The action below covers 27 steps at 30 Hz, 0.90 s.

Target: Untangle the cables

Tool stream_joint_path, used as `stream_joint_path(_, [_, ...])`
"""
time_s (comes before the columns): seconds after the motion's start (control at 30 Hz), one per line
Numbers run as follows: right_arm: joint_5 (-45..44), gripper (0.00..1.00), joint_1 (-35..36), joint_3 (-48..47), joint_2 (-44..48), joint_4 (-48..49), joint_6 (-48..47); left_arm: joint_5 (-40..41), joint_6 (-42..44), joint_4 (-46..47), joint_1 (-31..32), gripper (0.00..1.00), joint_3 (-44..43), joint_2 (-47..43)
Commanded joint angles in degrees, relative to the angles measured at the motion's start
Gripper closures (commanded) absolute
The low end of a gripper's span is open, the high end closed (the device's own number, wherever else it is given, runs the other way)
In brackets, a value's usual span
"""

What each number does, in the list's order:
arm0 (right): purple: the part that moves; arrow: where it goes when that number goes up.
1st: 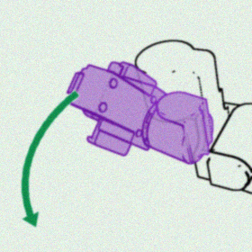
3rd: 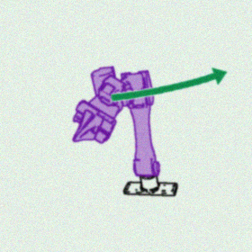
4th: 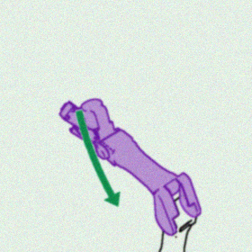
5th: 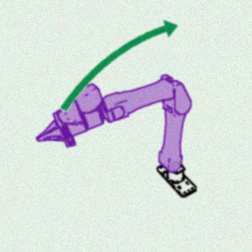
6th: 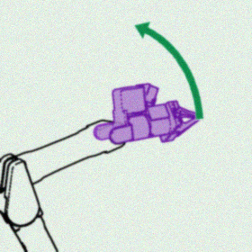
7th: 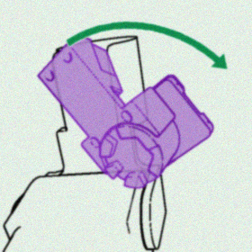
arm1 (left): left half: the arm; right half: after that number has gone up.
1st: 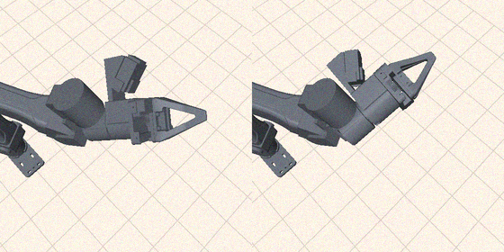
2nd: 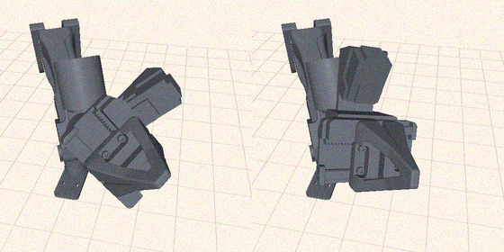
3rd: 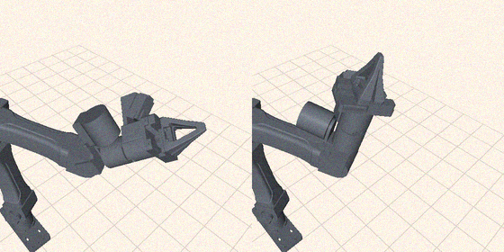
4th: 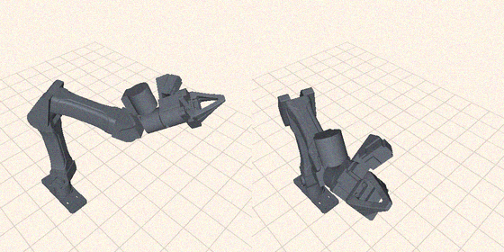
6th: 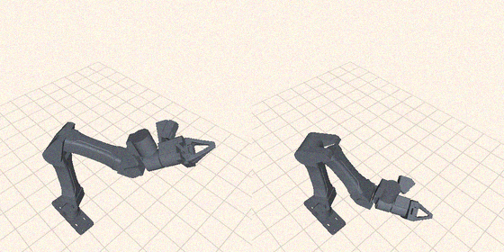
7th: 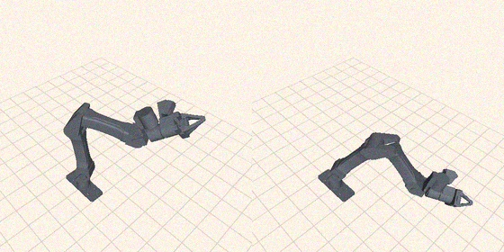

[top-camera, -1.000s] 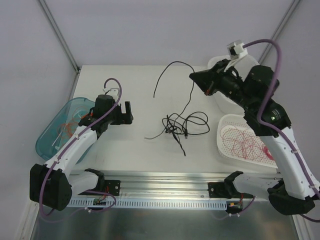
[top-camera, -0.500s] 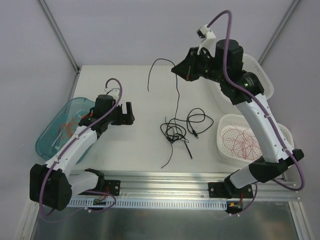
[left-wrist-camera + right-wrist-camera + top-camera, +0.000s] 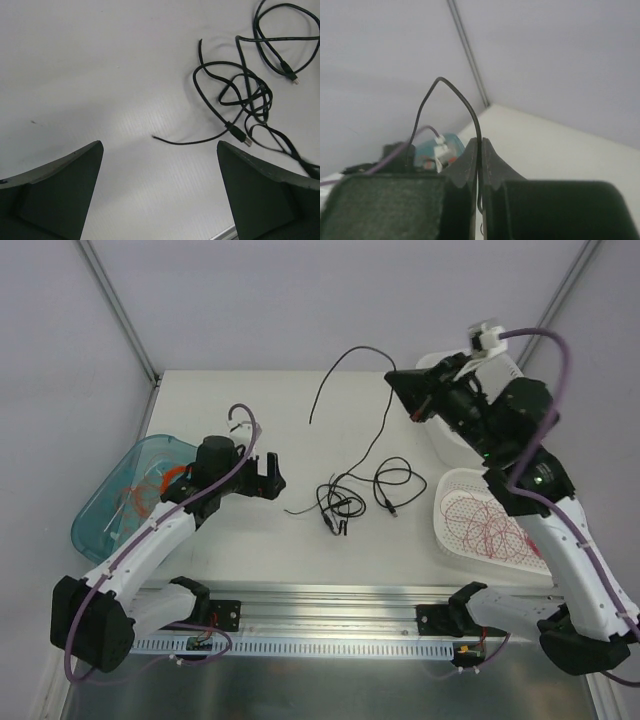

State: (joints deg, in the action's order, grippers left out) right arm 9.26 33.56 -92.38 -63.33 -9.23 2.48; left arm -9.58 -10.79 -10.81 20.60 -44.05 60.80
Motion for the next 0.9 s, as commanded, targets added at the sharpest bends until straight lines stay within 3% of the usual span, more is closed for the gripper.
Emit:
stream_joint_path(0.0, [-7.8, 0.99, -0.8, 10.2, -2.3, -7.3, -1.3, -0.6, -0.5, 2.5, 3.7, 0.01, 0.5, 0.2])
stream_joint_path(0.13, [-11.1, 0.99, -1.2, 15.5, -1.5, -10.6, -0.9, 0.8, -10.6, 2.8, 8.0, 0.01, 1.1, 2.1])
stream_joint_path(0.33, [-13.4, 0.99, -1.3, 15.5, -2.4, -16.3, 0.2, 4.3, -23.6, 7.7, 17.7, 0.01, 1.0, 8.3])
stream_joint_path(0.63, [-11.5, 0.99, -1.5, 11.9, -0.2, -21.1, -0.5, 9.2, -30.2, 9.5, 25.8, 0.05, -6.0, 20.7])
stream_joint_path(0.73, [-11.6, 0.99, -1.6, 10.0, 1.4, -22.9, -2.2, 12.3, -30.8, 9.4, 27.5, 0.21, -6.0, 22.3])
stream_joint_path(0.87, [-14.8, 0.98, -1.7, 10.0, 4.8, -24.6, -4.8, 17.3, -30.1, 8.4, 27.5, 0.85, -4.9, 19.1])
